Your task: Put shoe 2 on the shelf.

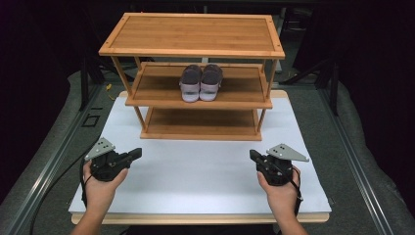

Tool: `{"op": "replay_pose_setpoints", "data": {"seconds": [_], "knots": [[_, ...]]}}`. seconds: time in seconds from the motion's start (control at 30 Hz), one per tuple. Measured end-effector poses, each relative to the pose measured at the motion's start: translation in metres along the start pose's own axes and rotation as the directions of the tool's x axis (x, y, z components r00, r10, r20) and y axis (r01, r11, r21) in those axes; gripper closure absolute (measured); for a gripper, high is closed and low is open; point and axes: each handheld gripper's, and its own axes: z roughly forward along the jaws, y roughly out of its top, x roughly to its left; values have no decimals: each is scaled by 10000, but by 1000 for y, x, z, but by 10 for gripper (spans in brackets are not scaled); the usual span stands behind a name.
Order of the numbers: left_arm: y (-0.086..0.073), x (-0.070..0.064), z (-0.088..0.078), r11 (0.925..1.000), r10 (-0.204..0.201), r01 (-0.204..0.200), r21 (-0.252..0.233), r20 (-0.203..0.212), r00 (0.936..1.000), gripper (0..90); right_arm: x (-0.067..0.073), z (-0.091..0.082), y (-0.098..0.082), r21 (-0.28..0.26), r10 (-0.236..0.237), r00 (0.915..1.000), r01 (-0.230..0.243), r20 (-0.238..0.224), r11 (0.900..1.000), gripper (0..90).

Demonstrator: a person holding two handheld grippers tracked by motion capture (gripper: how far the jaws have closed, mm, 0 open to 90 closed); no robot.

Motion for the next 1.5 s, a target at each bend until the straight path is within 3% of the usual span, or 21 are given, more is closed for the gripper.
{"op": "replay_pose_setpoints", "data": {"seconds": [0.03,0.07,0.13,0.17,0.23,0.37,0.43,0.53,0.67,0.73,0.77,0.87,1.17,1.5], "knots": [[0,0,0,10000,0,0,0,0,10000,894,0,0,-4,-163,-144,9999,144,19,9998,899],[-8,3,4,9996,-264,263,47,251,9993,892,0,0,-9,-225,-294,9995,296,95,9993,896],[-12,3,7,9997,-194,192,125,142,9997,892,1,2,-22,-333,-741,9961,758,477,9966,895],[-14,3,8,9997,-232,231,90,174,9996,892,1,4,-29,-243,-717,9962,730,492,9970,894],[-16,2,10,10000,-25,24,76,88,10000,893,-1,7,-35,42,-401,9991,402,-97,9992,883],[-20,0,15,9997,53,-56,219,170,9998,863,-6,13,-42,63,24,9994,-22,-338,10000,849],[-26,-1,22,9982,186,-200,559,255,9995,845,-6,15,-44,68,-175,9997,176,-173,9998,820],[-33,1,30,9975,273,-278,649,94,9996,731,-7,19,-48,222,-392,9988,398,-310,9990,709],[-41,2,39,9948,214,-219,992,66,9997,557,-6,31,-55,875,-649,9963,698,-569,9937,622],[-46,3,43,9920,362,-360,1209,4,9993,521,-6,37,-58,1198,-582,9957,665,-716,9906,595],[-47,4,45,9902,355,-356,1352,29,9994,508,-6,39,-59,1391,-597,9968,665,-525,9880,586],[-51,5,51,9863,356,-354,1610,12,9994,490,-7,44,-62,1548,-538,9955,654,-777,9858,571],[-54,3,56,9839,437,-430,1733,-7,9990,461,-6,51,-67,1745,-494,9969,593,-611,9829,531],[-55,2,59,9810,463,-497,1873,227,9987,462,-4,51,-68,1500,-480,9975,552,-512,9871,528]]}}
